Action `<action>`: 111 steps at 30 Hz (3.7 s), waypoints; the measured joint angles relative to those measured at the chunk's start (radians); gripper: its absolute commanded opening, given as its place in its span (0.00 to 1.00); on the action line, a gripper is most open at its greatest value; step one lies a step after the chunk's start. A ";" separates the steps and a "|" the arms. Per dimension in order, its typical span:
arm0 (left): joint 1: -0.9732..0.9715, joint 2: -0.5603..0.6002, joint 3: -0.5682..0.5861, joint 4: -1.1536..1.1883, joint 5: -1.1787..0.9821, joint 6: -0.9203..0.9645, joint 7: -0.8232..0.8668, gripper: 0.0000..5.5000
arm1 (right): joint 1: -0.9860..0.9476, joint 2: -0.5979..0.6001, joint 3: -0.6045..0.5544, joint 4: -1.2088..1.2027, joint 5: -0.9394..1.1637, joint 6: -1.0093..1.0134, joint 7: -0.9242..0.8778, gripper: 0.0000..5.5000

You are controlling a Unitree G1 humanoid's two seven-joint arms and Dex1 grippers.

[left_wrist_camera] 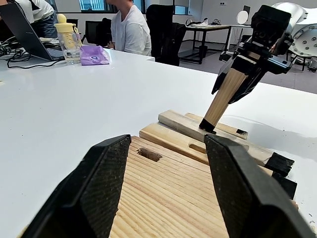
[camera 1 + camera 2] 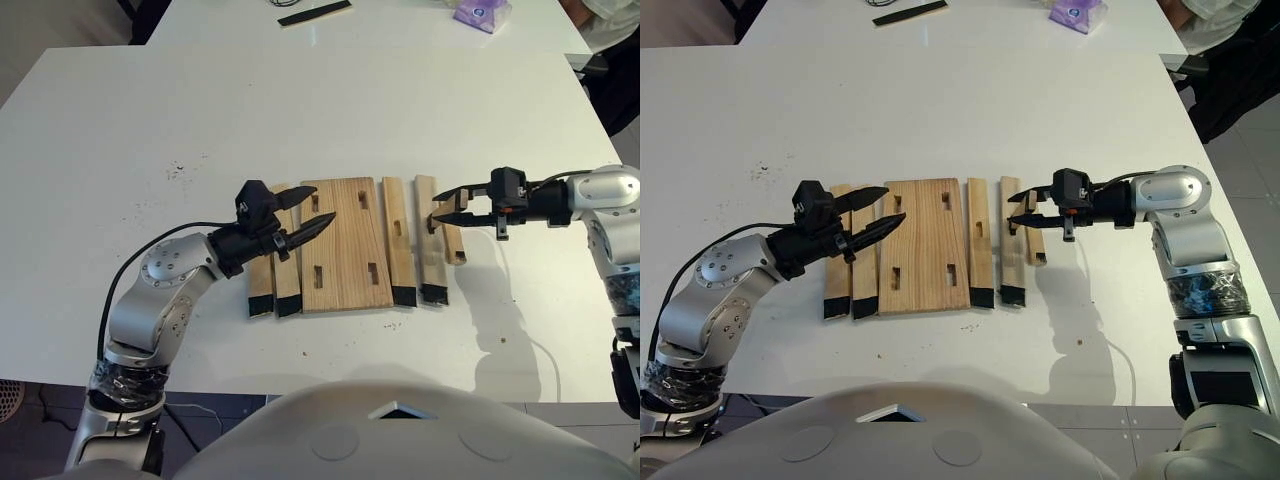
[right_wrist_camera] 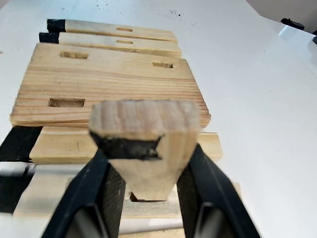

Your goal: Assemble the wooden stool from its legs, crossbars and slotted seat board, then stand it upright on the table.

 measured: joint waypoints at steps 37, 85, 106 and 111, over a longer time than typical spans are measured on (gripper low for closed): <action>0.040 0.004 -0.047 -0.006 0.047 -0.013 -0.021 0.50 | 0.001 0.063 0.190 0.204 0.004 0.123 0.062 0.46; -0.001 0.042 -0.040 0.060 0.047 -0.029 -0.102 0.50 | 0.025 0.249 -0.161 -0.210 0.553 0.669 -0.277 0.49; 0.193 -0.035 0.011 0.037 0.079 -0.094 0.051 0.50 | 0.668 -0.132 -0.210 -0.715 0.369 0.641 -0.204 0.49; 0.187 -0.080 -0.005 0.058 0.114 -0.116 0.092 0.50 | 0.594 -0.095 -0.071 -0.546 0.148 0.470 -0.242 0.49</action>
